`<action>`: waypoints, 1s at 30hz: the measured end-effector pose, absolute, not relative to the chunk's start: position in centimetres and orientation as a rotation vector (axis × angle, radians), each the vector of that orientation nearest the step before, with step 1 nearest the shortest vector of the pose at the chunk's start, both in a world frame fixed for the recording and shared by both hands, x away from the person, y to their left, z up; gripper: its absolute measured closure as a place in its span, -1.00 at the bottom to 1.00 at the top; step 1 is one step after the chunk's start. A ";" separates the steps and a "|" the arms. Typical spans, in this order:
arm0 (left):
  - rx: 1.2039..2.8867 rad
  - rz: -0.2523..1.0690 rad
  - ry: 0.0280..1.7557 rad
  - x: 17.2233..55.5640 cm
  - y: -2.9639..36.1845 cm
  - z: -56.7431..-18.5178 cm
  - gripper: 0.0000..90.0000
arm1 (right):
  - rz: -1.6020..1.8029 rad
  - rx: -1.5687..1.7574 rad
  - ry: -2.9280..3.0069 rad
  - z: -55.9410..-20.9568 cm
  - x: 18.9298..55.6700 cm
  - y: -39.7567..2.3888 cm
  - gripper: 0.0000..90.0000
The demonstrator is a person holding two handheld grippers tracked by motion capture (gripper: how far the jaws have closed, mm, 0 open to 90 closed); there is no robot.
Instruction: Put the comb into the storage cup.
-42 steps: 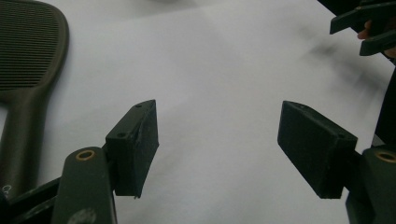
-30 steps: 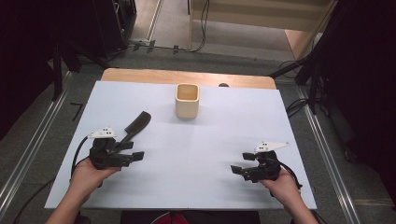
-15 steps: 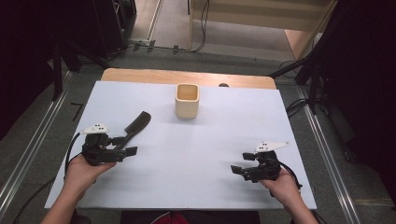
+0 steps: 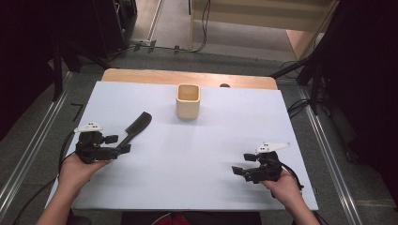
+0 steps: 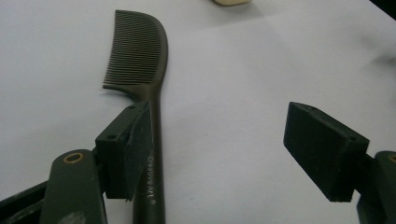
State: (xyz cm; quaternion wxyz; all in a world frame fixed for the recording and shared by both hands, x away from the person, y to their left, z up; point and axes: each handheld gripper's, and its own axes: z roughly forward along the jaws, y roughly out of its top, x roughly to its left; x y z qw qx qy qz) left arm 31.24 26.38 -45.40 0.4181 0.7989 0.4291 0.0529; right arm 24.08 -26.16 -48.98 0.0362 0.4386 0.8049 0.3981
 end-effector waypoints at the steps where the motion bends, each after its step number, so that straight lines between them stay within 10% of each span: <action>1: 2.007 0.151 1.085 31.3 26.6 -45.4 -0.44 | 1.224 1.348 2.471 -49.0 24.1 -26.2 -0.58; 30: 2.045 0.197 1.193 32.1 27.4 -46.8 -0.40 | 1.223 1.345 2.472 -49.0 24.1 -26.1 -0.58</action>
